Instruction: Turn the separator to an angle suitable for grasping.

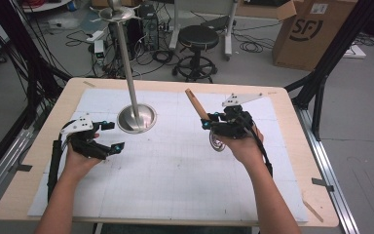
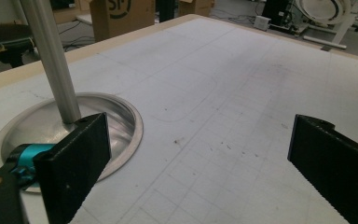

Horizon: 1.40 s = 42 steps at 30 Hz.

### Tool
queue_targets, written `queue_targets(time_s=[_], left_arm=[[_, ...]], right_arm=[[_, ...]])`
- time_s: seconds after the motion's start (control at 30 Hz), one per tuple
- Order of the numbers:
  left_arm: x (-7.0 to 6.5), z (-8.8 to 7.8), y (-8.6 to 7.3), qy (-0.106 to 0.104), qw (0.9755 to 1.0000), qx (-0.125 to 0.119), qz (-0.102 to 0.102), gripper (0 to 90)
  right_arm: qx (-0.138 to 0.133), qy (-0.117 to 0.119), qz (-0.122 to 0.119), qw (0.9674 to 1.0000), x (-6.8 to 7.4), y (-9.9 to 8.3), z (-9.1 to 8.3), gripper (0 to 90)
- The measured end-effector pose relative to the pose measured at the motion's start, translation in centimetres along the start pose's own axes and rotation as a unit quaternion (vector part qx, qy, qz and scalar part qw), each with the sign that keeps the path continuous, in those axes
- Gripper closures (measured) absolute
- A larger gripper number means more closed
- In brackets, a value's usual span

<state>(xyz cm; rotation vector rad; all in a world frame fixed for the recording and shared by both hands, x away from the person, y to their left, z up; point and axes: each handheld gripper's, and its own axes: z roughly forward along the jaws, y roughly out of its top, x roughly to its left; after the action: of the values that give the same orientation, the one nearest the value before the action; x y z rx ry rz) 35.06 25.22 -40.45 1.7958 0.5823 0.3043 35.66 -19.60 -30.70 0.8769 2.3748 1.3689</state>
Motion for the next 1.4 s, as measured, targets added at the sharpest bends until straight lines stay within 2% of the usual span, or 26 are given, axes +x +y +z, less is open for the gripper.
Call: queue_targets(time_s=[0.13, 0.4, 0.57, 0.73, 0.9, 1.07, 1.33, 1.4], left_arm=[[0.1, -0.3, 0.0, 0.002, 1.0000, -0.008, -0.003, 6.4], [0.1, -0.2, 0.0, 0.001, 1.0000, -0.005, -0.002, 6.4], [0.2, -0.4, 0.0, 0.004, 0.9999, -0.011, -0.008, 6.5], [0.3, -0.5, 0.0, 0.005, 0.9999, -0.010, -0.007, 6.5], [0.2, -0.4, 0.0, 0.004, 0.9999, -0.008, -0.007, 6.5], [0.3, -0.6, 0.1, 0.002, 0.9998, -0.018, -0.008, 6.5], [0.3, -0.7, 0.2, -0.001, 0.9996, -0.027, -0.009, 6.5], [0.2, -0.8, 0.3, -0.003, 0.9994, -0.033, -0.007, 6.4]], right_arm=[[-0.012, -0.002, -0.003, 0.9999, -0.1, 0.6, 0.1, 68.1], [-0.040, 0.000, -0.010, 0.9992, -0.4, 1.5, 0.3, 68.0], [-0.060, 0.003, 0.003, 0.9982, -0.6, 2.0, 0.2, 68.0], [-0.080, 0.007, -0.006, 0.9968, -0.9, 2.5, 0.3, 68.0], [-0.090, 0.011, -0.009, 0.9958, -1.0, 3.2, 0.4, 68.0], [-0.098, 0.014, -0.007, 0.9951, -1.2, 3.5, 0.4, 68.0], [-0.123, 0.022, 0.001, 0.9922, -2.3, 3.8, 0.3, 68.0], [-0.135, 0.030, 0.001, 0.9904, -2.5, 4.0, 0.1, 67.9]])
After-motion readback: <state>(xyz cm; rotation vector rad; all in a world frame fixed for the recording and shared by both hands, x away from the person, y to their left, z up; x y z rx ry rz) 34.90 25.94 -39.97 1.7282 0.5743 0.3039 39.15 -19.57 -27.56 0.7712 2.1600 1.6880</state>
